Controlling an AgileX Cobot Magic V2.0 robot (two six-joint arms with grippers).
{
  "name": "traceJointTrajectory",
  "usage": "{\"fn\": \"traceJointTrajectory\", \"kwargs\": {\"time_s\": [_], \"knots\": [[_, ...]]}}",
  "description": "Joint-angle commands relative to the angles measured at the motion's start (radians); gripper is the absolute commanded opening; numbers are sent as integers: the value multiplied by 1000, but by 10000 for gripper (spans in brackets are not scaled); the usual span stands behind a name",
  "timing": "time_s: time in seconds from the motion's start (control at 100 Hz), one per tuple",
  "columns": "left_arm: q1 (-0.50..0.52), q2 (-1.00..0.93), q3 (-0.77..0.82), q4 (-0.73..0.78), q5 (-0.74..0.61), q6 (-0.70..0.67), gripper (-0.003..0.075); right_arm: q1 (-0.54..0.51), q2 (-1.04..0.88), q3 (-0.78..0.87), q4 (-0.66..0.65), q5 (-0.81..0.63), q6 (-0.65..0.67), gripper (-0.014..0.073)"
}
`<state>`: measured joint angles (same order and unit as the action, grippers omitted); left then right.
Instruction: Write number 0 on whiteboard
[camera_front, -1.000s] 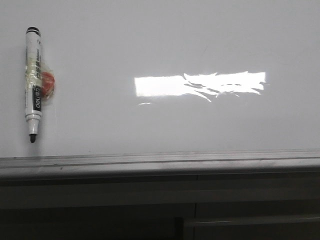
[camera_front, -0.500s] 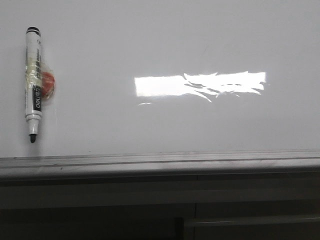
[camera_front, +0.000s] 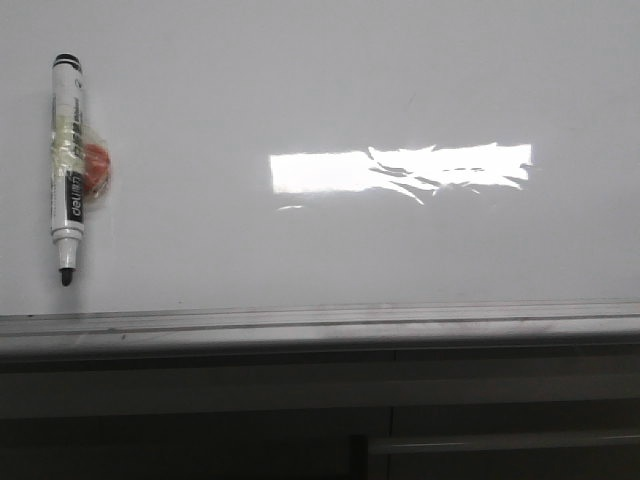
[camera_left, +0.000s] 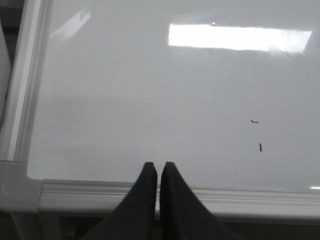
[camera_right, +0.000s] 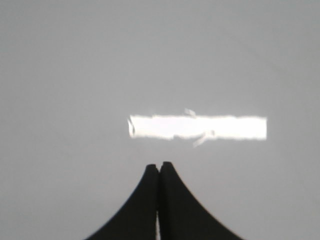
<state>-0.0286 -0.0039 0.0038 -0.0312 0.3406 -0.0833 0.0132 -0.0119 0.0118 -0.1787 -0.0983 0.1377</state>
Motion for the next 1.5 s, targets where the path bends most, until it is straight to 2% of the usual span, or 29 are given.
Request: {"fn": "traceJointTrajectory", "kwargs": {"time_s": [0.0,0.15,0.31,0.41,0.45,0.51,0.57,0.63,0.7,0.76,0.85,0.9,0.98,1.1,1.31,1.39,1.49], "knots": [[-6,-28,34,-16,-45,1,-20,-5,-19,12,-15,-206,-2,-69],[-6,-28,34,-1,-45,1,-20,-5,-19,12,-15,-288,-2,-69],[-6,-28,34,169,-123,1,-20,-5,-19,12,-15,-290,-2,-69],[-8,-28,34,31,-285,-16,-20,-5,-19,12,-15,-262,-2,-69],[-8,-28,32,-119,-367,-25,-20,-5,-19,10,-15,-252,4,-69],[-8,-28,32,-250,-471,-25,-20,-5,-19,3,-15,-228,10,-69],[-8,-28,32,-292,-586,-25,-20,-5,-19,-15,-15,-188,12,-69],[-8,-28,14,-303,-617,-36,-20,-5,-17,-43,-10,-95,44,-69],[-8,-28,-42,-293,-541,-36,-20,-5,-2,-104,44,98,84,-69],[-8,-19,-107,-246,-386,-36,-20,-5,23,-168,99,246,84,-69],[-8,21,-214,-224,-158,-36,-20,-5,82,-257,217,379,84,-69],[-8,47,-255,-224,-87,-36,-20,-5,114,-298,284,442,84,-69],[-8,76,-279,-240,-90,-36,-20,-5,152,-331,301,434,84,-69],[-8,86,-279,-240,-189,-36,-20,-5,165,-335,301,390,84,-69],[-12,86,-279,-248,-192,-25,-19,-5,166,-335,306,423,84,-69],[-41,86,-297,-329,-152,69,-19,-5,168,-335,306,446,79,-69],[-113,86,-314,-597,-122,305,-19,-5,170,-335,304,497,72,-69]]}}
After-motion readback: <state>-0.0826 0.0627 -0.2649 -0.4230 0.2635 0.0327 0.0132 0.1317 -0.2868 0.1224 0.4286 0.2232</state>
